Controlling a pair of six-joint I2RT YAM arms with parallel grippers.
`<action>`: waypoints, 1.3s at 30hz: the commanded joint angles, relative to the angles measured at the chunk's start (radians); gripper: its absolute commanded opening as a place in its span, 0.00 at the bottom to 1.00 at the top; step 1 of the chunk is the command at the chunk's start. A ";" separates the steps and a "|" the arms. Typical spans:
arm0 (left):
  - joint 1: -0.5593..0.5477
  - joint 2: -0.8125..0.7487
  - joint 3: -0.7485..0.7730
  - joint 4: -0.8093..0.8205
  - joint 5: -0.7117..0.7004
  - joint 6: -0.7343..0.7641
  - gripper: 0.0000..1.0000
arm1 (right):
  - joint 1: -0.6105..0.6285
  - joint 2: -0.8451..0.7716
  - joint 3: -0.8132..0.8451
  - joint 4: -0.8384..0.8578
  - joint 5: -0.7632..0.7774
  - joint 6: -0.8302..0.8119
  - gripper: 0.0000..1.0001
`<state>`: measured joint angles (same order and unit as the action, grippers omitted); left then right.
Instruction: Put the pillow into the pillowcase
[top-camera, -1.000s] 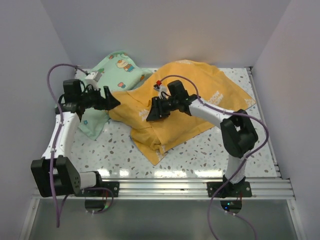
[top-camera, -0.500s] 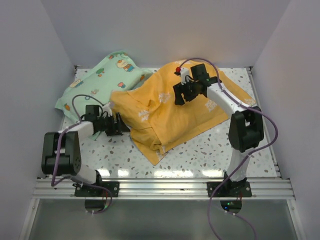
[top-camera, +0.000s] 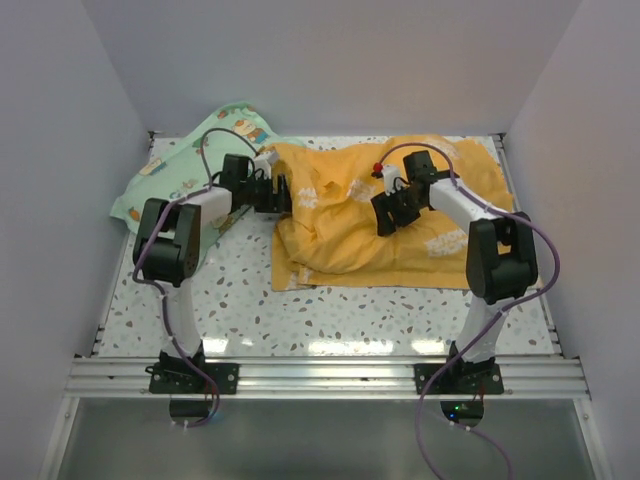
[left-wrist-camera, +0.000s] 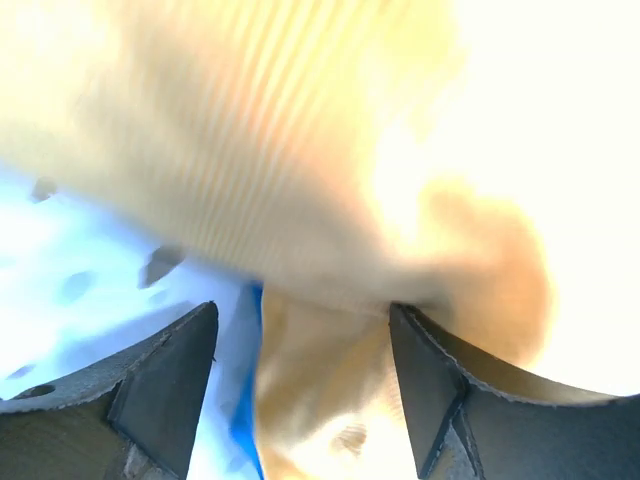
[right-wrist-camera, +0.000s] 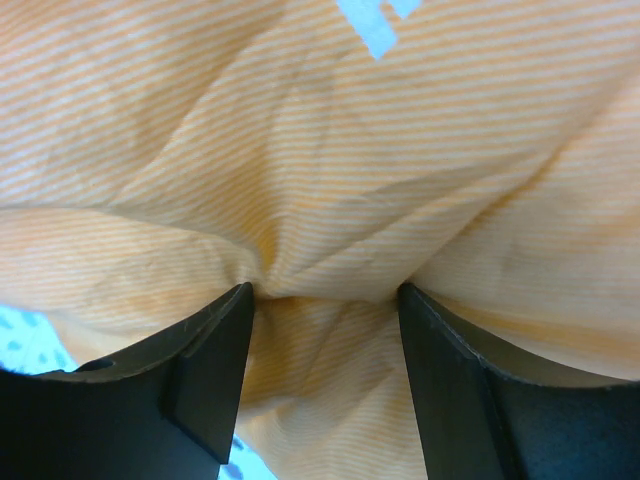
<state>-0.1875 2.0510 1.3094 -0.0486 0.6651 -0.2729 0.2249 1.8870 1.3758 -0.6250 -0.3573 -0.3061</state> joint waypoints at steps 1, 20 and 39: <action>0.040 -0.111 -0.010 -0.085 -0.028 0.099 0.73 | 0.018 -0.012 0.040 -0.185 -0.089 0.030 0.63; 0.085 -0.068 -0.185 -0.037 0.056 0.179 0.57 | -0.110 0.135 0.355 -0.236 0.010 0.025 0.67; 0.333 -0.264 0.146 -0.738 -0.237 0.655 0.00 | -0.121 0.233 0.304 -0.119 0.087 0.111 0.68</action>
<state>0.1276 1.8038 1.3937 -0.6254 0.5869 0.2123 0.1108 2.0876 1.6554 -0.7437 -0.3408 -0.2314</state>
